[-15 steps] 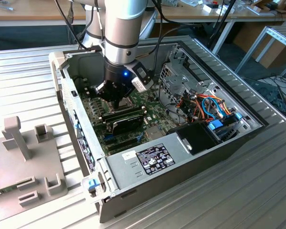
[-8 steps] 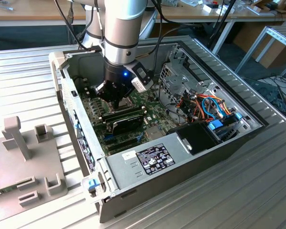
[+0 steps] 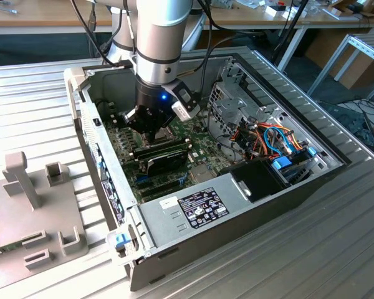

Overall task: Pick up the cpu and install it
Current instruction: 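Install the second cpu locking lever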

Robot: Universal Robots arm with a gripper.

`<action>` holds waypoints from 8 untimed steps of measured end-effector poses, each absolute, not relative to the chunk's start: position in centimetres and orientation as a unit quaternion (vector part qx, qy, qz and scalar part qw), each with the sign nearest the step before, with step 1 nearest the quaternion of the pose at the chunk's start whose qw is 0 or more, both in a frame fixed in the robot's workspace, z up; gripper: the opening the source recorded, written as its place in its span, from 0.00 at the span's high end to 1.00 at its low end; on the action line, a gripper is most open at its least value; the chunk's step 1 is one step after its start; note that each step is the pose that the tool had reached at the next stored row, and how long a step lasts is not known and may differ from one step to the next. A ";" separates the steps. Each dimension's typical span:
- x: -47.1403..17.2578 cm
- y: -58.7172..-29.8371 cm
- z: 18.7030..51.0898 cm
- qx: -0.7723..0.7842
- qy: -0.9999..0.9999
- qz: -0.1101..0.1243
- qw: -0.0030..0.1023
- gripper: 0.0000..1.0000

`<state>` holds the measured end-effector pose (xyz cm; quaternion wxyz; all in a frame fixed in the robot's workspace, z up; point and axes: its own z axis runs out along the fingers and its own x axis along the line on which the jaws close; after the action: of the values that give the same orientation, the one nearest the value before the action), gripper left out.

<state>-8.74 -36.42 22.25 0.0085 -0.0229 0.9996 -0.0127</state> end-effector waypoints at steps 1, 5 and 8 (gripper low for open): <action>-8.7 -36.4 22.2 -0.023 1.000 -0.013 0.008 0.89; -8.8 -36.4 22.2 -0.023 1.000 -0.013 0.008 0.89; -8.8 -36.4 22.1 -0.023 1.000 -0.012 0.007 0.89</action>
<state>-8.76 -36.42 22.06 0.0065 -0.0230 0.9996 -0.0125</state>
